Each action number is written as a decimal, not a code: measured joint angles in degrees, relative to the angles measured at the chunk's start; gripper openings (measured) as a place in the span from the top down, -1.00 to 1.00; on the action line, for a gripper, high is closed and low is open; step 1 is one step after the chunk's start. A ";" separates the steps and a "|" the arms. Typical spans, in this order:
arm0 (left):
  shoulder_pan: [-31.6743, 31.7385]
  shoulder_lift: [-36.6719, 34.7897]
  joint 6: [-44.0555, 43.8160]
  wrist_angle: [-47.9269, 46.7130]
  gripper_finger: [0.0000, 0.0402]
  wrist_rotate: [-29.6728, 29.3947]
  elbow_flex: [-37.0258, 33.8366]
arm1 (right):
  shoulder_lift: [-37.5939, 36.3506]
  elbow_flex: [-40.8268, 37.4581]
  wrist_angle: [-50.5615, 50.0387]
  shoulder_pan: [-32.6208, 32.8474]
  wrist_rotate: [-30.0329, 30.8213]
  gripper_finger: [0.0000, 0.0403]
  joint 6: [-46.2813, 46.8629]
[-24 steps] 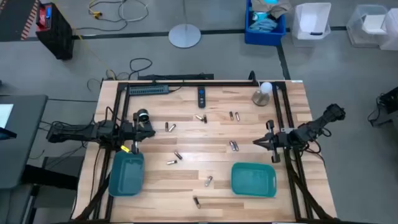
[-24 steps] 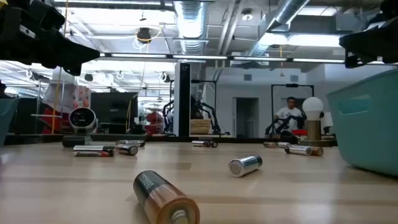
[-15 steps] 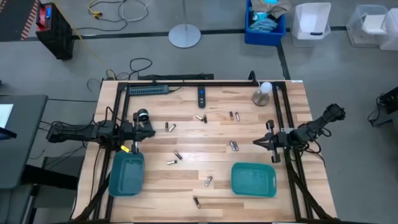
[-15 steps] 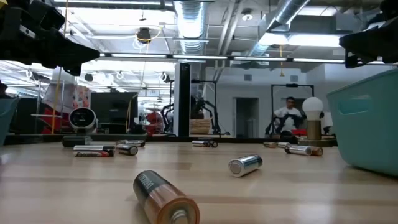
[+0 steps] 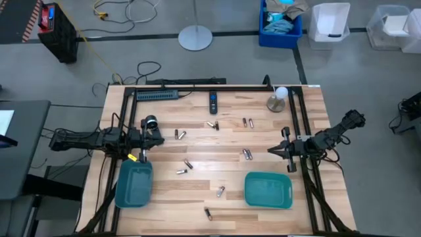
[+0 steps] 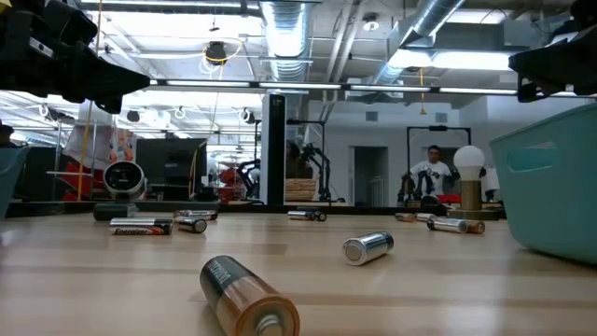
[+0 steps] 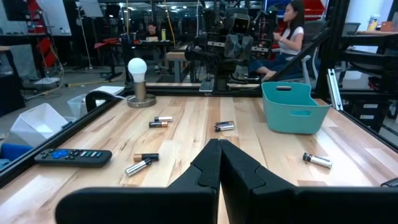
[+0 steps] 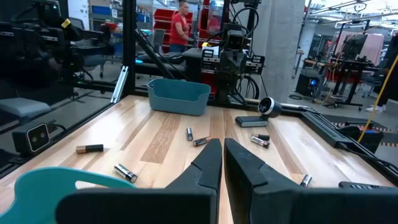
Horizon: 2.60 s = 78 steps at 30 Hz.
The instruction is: Sort batteries
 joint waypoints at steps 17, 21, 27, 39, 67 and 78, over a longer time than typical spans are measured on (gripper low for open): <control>-0.01 0.02 0.01 0.04 1.00 0.00 0.00 | 0.07 -0.16 36.75 -6.37 5.89 0.81 -8.01; 0.00 0.02 5.20 4.77 1.00 -0.31 -0.19 | 0.09 0.93 36.62 -11.64 5.89 0.81 -3.60; 0.00 0.03 7.97 17.71 1.00 -0.31 -0.26 | 2.89 5.32 22.15 -21.39 5.83 0.81 7.46; 0.00 3.57 3.19 34.82 1.00 -1.30 -0.17 | 26.12 12.20 19.72 -36.66 -1.83 0.81 13.78; 14.97 49.39 -0.45 42.72 0.78 -3.84 12.96 | 77.80 45.42 -8.42 -45.49 -3.89 0.66 19.66; 26.47 60.43 -6.29 45.71 0.57 15.70 15.54 | 80.68 45.30 -21.07 -47.16 -4.52 0.36 33.99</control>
